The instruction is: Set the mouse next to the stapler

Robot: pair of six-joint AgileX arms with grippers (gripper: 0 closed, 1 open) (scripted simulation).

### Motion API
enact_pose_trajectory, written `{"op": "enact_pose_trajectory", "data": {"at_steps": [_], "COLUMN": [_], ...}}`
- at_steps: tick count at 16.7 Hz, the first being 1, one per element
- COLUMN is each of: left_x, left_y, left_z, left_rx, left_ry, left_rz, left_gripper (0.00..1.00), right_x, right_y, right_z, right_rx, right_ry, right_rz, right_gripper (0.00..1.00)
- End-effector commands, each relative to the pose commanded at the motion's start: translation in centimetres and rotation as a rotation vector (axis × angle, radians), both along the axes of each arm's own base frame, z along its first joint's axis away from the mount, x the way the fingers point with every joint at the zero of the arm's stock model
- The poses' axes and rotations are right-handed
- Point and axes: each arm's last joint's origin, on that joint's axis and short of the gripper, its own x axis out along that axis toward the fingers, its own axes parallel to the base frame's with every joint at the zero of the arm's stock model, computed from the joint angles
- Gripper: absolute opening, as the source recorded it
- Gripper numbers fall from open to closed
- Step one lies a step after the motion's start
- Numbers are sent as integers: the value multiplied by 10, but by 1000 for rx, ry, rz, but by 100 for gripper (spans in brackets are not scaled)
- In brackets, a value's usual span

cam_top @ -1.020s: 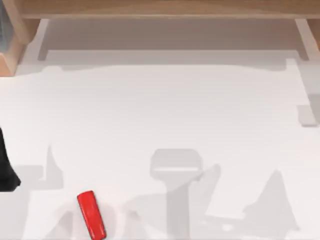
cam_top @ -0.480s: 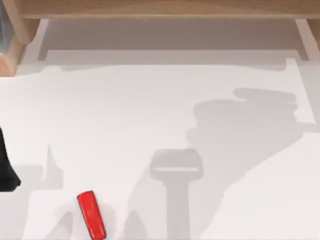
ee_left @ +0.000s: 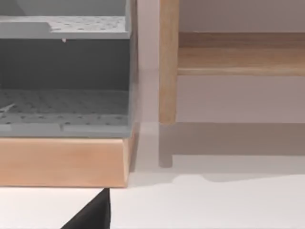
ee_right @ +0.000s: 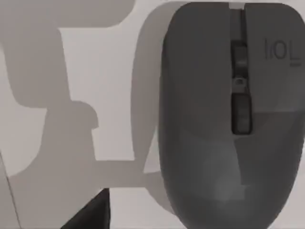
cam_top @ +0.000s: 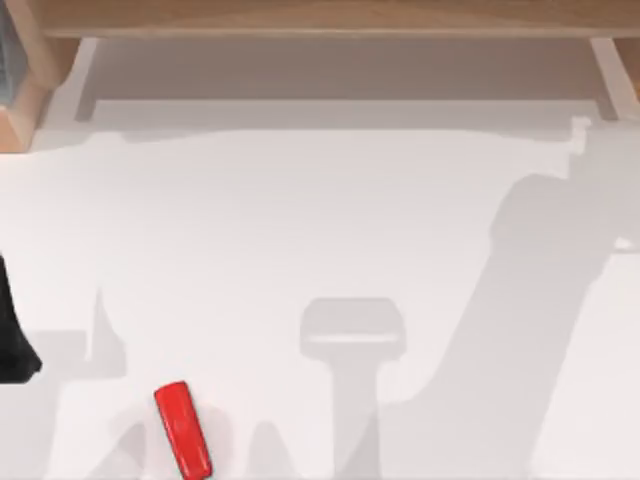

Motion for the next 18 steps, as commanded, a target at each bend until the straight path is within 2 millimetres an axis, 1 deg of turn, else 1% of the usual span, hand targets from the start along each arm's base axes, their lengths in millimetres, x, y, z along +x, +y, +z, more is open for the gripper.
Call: {"op": "enact_pose_trajectory", "data": {"at_steps": [2, 4, 13, 18], "left_x": [0, 0, 0, 0], "left_y": [0, 0, 0, 0], "left_z": [0, 0, 0, 0], "left_rx": [0, 0, 0, 0], "left_ry": [0, 0, 0, 0], "left_rz": [0, 0, 0, 0], "left_gripper": [100, 100, 100, 100], "right_x": [9, 14, 14, 15], "right_y": [-2, -2, -2, -2], "right_z": [-15, -21, -23, -32], "right_rx": [17, 22, 23, 24], "right_ry": [27, 31, 31, 32], "right_rz": [8, 14, 14, 15], "right_gripper": [100, 100, 100, 100]}}
